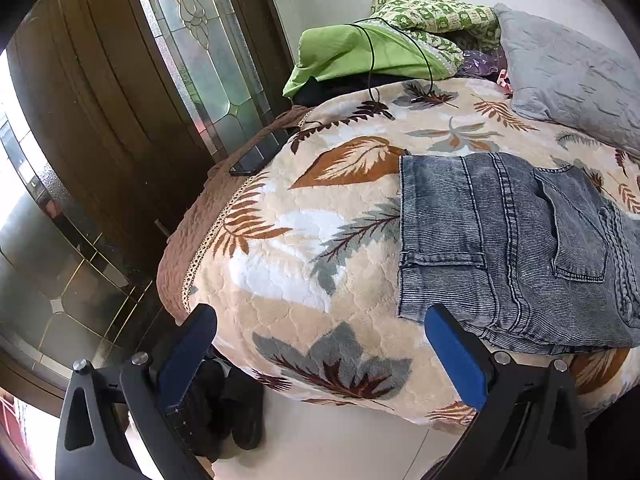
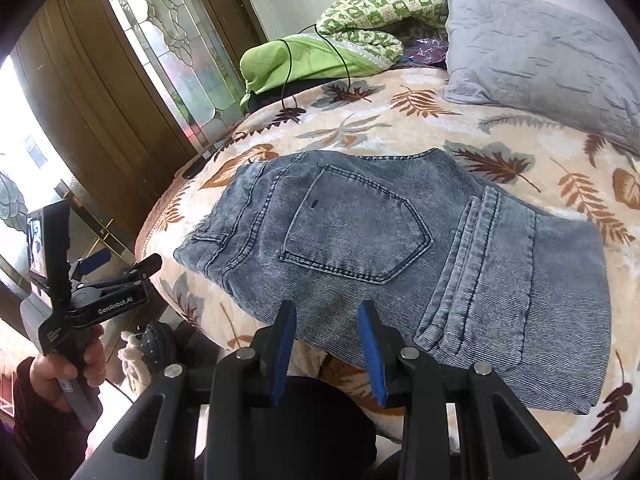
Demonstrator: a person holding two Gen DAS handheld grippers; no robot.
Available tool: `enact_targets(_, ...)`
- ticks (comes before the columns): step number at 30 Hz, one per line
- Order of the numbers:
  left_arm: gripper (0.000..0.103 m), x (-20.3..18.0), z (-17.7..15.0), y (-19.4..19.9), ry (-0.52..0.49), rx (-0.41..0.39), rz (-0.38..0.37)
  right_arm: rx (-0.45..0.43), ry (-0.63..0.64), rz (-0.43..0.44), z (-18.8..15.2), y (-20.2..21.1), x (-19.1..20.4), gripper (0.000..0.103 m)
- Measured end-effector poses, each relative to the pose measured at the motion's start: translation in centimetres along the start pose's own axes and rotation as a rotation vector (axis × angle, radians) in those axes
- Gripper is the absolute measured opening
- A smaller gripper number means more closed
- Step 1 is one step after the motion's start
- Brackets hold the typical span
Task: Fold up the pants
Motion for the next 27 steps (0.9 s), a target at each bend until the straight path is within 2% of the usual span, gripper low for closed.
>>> enact_targets(20, 0.103, -1.0, 0.0, -1.2, -0.003, 0.015, -0.041, 0.032, -0.005, -0.011, -0.2, -1.9, -0.1, 0.036)
enact_targets(27, 0.103, -1.5, -1.3, -3.3, 0.032, 0.110, -0.126, 0.047, -0.041, -0.023, -0.4, -3.0, -1.1, 0.036)
Point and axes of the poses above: each gripper's, at about its wrist camera, not at the fingertips, and y roughly against the way its jaws point, x to its left, z to its top, the point moved 10 cm from there along -y, roughly the way its jaws point, and after that the axes turned 14 degrees about z, right-handed, at the moved point
